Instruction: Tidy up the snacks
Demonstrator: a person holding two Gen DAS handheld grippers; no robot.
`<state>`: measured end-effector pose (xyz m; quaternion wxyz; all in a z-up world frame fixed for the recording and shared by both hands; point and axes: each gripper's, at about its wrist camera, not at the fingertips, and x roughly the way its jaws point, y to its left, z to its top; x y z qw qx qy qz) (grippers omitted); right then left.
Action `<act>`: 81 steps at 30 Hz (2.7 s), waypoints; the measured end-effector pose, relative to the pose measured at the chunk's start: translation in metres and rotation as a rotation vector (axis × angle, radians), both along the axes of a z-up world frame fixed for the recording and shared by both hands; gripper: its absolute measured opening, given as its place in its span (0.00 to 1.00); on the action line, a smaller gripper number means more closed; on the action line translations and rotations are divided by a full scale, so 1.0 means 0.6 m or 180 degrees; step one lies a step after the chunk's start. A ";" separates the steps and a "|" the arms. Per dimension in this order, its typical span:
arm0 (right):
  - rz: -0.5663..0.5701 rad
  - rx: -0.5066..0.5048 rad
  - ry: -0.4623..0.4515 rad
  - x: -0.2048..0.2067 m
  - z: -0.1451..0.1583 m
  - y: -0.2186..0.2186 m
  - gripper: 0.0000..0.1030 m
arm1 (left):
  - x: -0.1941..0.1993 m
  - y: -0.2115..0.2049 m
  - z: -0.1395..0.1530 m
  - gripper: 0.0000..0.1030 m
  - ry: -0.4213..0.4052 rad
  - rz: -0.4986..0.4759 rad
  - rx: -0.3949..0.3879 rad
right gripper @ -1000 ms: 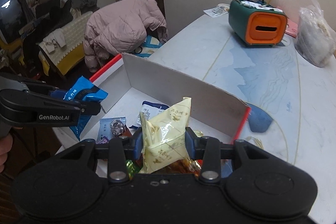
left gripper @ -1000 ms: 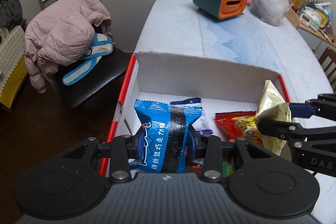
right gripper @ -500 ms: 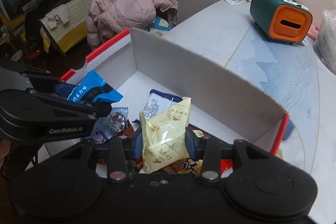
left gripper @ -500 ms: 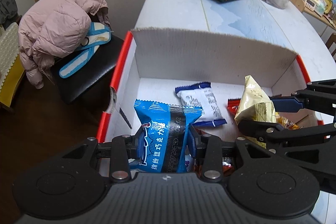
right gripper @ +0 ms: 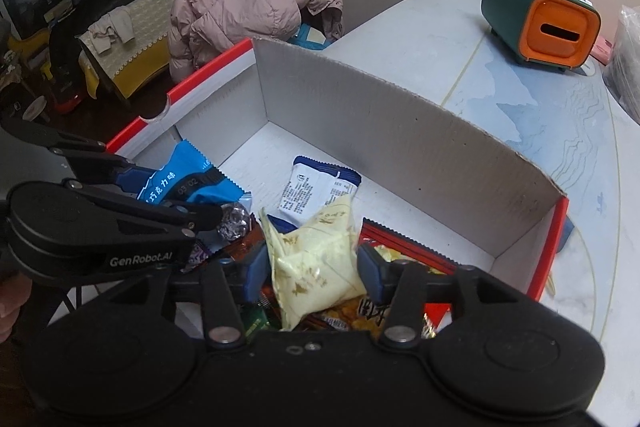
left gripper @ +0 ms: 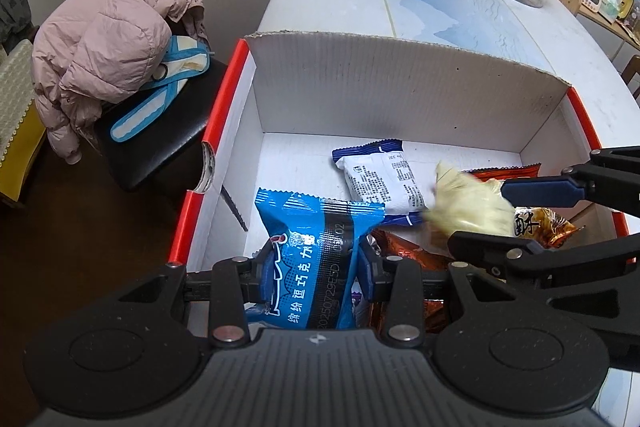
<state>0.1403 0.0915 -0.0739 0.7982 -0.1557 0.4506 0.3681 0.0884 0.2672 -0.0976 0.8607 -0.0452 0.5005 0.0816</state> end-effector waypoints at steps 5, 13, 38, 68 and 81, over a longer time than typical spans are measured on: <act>-0.0053 0.0107 0.0002 -0.007 0.013 -0.014 0.58 | -0.011 -0.001 0.014 0.40 -0.0090 -0.0001 0.0012; -0.0108 0.0284 -0.0035 -0.023 0.043 -0.039 0.66 | -0.033 -0.013 0.050 0.46 -0.0302 -0.0062 0.0051; -0.0381 0.0913 -0.0536 -0.109 0.160 -0.161 0.96 | -0.126 -0.064 0.165 0.70 -0.0999 -0.0244 -0.0065; -0.1110 0.1189 -0.0907 -0.201 0.156 -0.221 1.00 | -0.185 -0.089 0.181 0.86 -0.1118 -0.0202 -0.0298; -0.1246 0.1212 -0.0944 -0.219 0.159 -0.227 1.00 | -0.203 -0.102 0.186 0.86 -0.1129 -0.0181 -0.0254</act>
